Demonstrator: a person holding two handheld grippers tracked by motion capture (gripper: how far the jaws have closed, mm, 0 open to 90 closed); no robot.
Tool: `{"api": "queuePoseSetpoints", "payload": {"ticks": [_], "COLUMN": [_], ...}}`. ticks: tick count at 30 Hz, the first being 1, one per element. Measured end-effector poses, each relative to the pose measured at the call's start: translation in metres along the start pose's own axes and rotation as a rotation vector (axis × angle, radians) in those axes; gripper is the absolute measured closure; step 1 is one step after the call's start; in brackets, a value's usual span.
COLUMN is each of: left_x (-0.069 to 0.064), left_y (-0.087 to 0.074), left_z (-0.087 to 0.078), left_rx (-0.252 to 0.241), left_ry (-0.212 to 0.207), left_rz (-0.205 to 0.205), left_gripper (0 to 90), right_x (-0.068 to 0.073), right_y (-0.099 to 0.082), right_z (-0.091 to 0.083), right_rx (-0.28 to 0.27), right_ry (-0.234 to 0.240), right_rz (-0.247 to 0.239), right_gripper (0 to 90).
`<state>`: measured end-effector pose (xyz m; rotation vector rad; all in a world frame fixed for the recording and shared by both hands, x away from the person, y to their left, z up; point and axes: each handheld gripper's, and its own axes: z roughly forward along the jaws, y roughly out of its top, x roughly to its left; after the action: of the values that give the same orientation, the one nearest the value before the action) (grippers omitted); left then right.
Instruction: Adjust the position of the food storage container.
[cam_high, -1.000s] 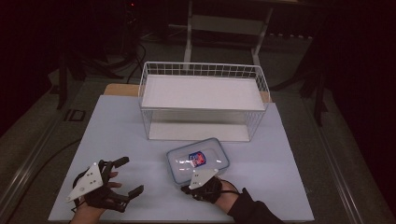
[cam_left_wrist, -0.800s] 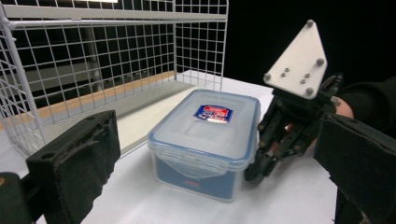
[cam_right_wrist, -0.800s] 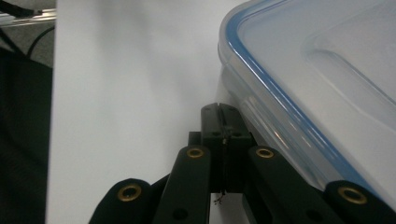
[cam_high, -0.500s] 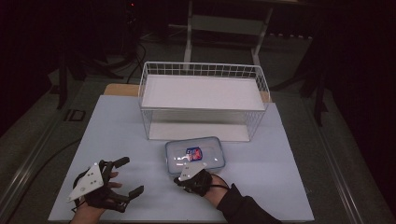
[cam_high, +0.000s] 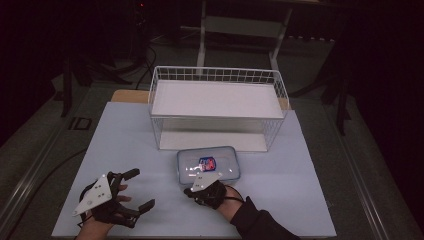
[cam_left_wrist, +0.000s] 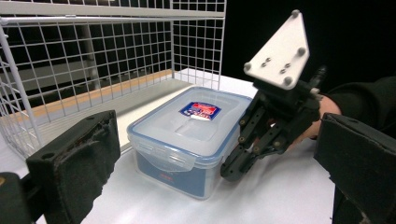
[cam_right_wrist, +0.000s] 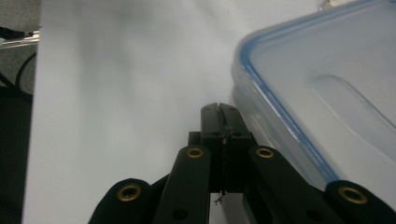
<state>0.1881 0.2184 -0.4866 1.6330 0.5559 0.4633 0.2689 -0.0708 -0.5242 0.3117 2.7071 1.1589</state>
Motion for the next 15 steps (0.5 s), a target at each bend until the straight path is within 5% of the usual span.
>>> {"api": "queuePoseSetpoints", "payload": {"ticks": [15], "left_x": [0.0], "left_y": [0.0], "left_z": [0.0], "left_rx": [0.003], "left_ry": [-0.003], "left_rz": [-0.009], "left_gripper": [0.6], "right_x": [-0.002], "right_y": [0.01], "right_z": [0.004], "right_rx": [-0.019], "right_ry": [0.004], "right_rz": [0.042], "right_gripper": [85.8]}}
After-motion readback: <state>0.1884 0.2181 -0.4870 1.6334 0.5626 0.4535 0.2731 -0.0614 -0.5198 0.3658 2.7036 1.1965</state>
